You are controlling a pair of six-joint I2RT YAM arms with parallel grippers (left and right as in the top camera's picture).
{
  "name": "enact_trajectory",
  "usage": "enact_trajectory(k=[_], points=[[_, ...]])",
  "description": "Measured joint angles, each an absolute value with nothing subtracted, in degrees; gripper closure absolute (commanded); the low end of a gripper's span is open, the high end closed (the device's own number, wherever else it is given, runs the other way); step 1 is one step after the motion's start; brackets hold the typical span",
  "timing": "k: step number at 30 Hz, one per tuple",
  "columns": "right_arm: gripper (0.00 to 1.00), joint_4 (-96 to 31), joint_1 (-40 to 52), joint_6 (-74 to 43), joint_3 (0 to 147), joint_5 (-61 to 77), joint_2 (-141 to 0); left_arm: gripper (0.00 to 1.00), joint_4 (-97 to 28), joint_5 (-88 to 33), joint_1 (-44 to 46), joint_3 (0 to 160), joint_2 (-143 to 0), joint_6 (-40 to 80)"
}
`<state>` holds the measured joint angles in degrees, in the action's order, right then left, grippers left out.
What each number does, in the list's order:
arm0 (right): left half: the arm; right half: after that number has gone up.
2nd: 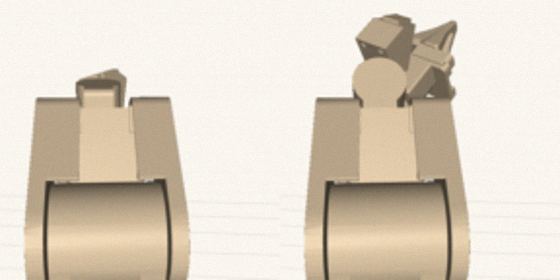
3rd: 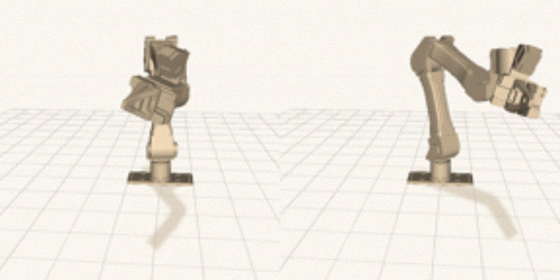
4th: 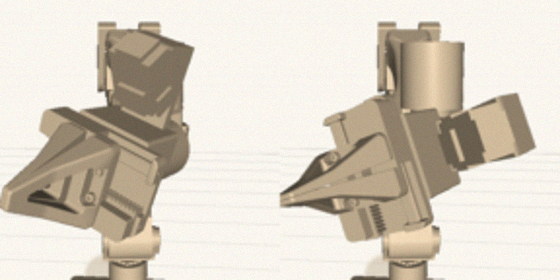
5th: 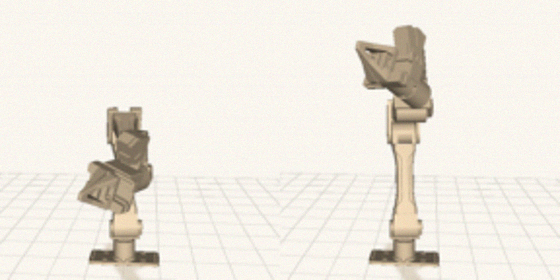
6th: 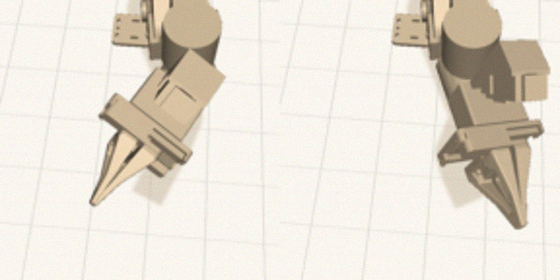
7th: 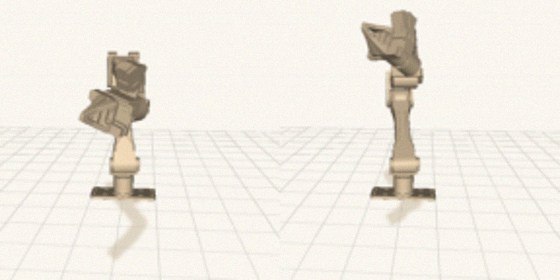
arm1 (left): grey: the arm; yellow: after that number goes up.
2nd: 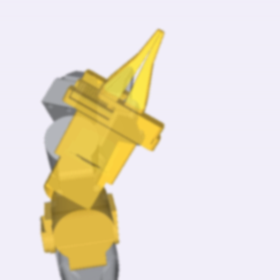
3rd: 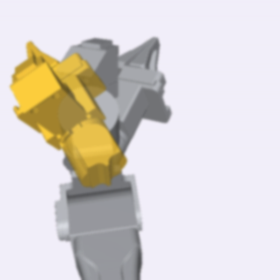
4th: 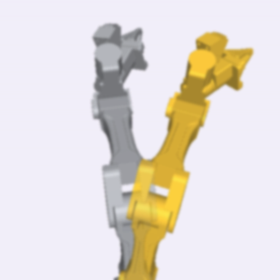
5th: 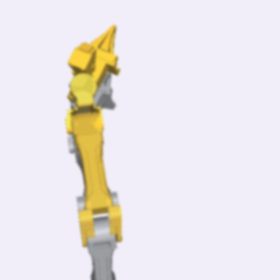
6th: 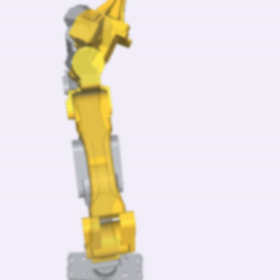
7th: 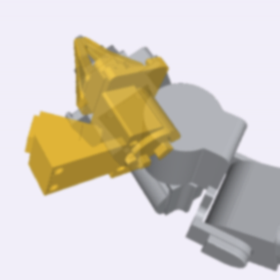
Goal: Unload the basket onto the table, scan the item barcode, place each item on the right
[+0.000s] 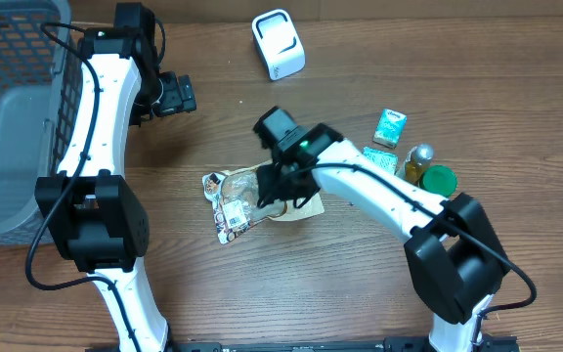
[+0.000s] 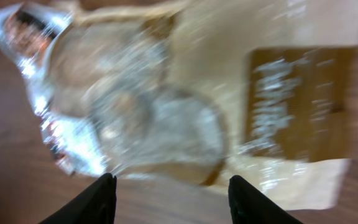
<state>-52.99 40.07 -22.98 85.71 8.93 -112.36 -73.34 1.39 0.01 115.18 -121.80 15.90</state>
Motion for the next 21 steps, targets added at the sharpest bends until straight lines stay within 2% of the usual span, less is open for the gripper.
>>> enact_trajectory(k=[8,14,16,21], points=[[0.28,-50.3,37.9,-22.2,85.7,3.3,-112.4,0.01,-73.4,1.4,0.0,115.2,-121.8,15.9],[0.25,-47.4,38.0,-22.0,84.4,0.4,-112.4,0.0,-73.3,1.4,0.0,115.2,-121.8,15.9],[0.19,-45.6,38.0,-22.0,83.6,-0.4,-112.4,0.0,-73.4,1.4,0.0,115.2,-121.8,15.9],[0.15,-42.9,38.0,-22.0,81.2,-1.9,-112.4,0.0,-73.4,1.4,0.0,115.2,-121.8,15.9]])
